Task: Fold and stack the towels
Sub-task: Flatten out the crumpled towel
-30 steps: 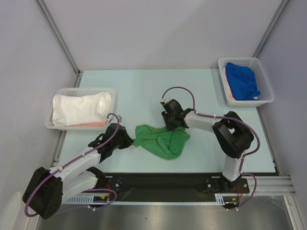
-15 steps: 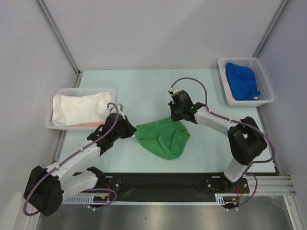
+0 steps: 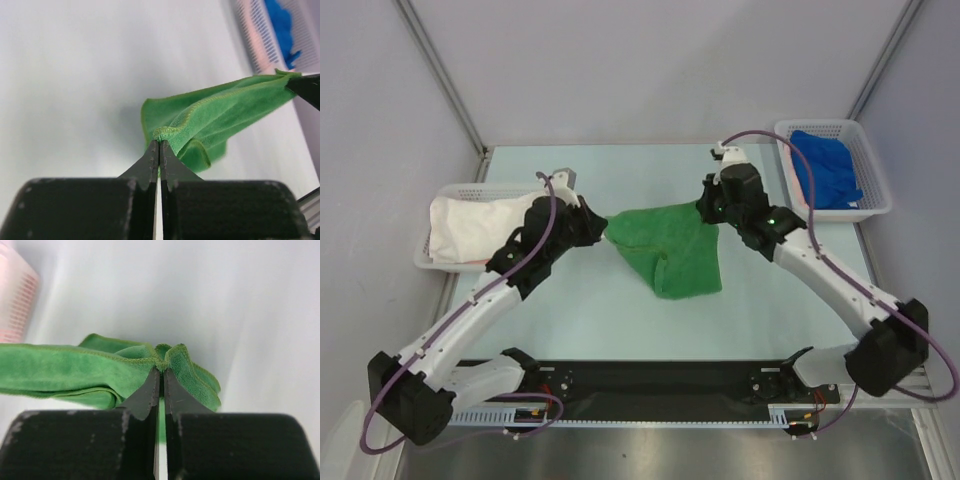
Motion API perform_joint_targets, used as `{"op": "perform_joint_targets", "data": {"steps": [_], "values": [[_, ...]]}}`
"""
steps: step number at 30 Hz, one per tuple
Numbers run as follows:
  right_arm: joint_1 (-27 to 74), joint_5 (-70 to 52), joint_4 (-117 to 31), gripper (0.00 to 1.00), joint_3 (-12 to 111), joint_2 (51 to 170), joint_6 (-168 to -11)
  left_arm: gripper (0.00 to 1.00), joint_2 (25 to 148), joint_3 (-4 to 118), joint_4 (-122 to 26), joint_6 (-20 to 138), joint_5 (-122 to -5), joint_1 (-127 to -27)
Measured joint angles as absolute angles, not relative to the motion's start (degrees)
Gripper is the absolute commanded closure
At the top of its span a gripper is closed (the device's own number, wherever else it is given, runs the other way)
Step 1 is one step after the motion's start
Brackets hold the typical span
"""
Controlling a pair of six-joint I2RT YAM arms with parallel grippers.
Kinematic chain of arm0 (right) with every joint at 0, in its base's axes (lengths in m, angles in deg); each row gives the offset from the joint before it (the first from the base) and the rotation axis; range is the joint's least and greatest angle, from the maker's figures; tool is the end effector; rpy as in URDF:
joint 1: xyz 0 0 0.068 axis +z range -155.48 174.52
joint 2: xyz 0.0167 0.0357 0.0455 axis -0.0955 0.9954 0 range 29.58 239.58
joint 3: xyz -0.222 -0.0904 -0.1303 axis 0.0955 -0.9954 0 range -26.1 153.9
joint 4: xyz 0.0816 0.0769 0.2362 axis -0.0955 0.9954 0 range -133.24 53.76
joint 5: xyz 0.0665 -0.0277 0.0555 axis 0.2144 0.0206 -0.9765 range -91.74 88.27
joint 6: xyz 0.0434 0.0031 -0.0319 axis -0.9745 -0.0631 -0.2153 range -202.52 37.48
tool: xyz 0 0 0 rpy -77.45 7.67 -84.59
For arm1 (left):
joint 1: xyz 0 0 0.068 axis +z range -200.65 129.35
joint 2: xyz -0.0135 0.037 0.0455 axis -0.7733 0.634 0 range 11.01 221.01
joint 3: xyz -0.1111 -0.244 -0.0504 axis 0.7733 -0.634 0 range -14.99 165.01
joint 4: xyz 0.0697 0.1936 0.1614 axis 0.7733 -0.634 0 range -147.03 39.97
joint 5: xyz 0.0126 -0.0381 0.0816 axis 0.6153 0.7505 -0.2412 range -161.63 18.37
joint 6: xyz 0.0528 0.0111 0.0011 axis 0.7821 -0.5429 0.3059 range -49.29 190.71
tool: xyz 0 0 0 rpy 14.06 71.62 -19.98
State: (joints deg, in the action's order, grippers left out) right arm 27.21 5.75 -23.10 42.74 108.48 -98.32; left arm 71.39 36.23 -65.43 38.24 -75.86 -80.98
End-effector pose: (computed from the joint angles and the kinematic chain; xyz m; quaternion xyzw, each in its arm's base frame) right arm 0.2680 0.1665 0.3339 -0.0949 0.8604 0.1526 0.4768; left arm 0.2091 -0.1192 0.3178 -0.0357 0.8402 -0.2549 0.4773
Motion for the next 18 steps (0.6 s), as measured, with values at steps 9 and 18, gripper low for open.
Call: {"op": "perform_joint_targets", "data": {"steps": [9, 18], "values": [[30.05, 7.67, -21.75, 1.00, 49.58, 93.11, -96.48, 1.00, 67.13, 47.75, -68.27, 46.96, -74.09, -82.03], [42.16, 16.33, -21.09, 0.87, 30.46, 88.22, -101.94, 1.00, 59.18, 32.56, -67.20, 46.59, -69.54, -83.06]]}}
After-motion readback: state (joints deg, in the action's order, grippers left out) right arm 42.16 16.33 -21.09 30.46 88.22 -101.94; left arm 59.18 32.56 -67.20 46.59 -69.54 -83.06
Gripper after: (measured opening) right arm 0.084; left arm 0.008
